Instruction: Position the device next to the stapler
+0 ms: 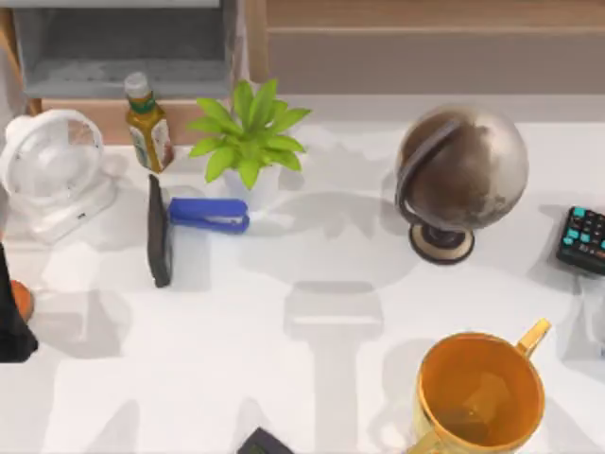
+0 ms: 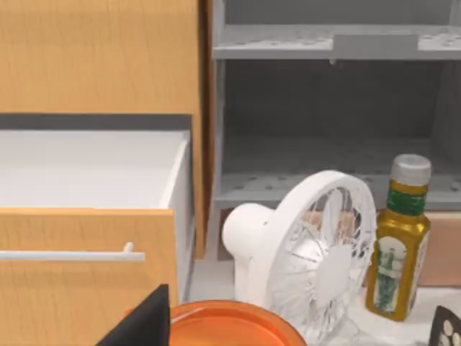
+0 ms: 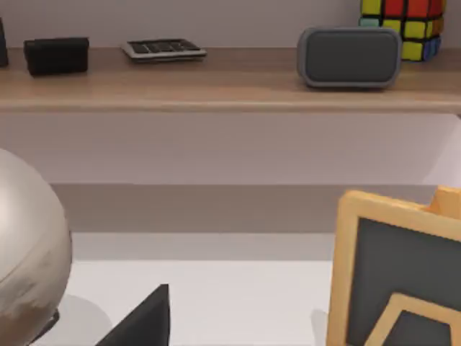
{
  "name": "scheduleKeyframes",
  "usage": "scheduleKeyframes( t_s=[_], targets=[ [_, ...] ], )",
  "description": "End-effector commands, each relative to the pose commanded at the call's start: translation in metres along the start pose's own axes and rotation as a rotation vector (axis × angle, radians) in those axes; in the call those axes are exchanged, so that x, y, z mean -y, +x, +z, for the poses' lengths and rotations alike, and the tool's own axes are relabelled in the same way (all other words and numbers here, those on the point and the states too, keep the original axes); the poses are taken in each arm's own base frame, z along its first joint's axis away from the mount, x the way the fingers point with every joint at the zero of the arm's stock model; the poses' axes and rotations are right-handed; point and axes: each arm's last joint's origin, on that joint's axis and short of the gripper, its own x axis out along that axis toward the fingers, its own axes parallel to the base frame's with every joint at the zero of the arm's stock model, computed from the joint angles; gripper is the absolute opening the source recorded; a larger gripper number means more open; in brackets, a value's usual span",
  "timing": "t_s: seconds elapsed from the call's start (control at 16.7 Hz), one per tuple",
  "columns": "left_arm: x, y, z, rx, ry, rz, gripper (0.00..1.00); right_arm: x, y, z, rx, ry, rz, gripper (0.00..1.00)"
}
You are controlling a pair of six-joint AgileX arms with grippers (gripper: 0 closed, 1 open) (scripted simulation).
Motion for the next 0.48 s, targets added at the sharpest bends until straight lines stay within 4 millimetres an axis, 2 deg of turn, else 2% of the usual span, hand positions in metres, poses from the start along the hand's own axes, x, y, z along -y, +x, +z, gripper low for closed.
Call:
scheduleKeyframes(
  t_s=[0.24, 0.48],
  targets=[
    [-0.001, 0.000, 0.006, -0.020, 0.001, 0.005, 1.00, 0.000, 0.000, 0.000, 0.000, 0.000, 0.000, 1.00],
    [-0.005, 0.005, 0.042, -0.137, 0.006, 0.039, 1.00, 0.000, 0.000, 0.000, 0.000, 0.000, 0.000, 1.00]
  ],
)
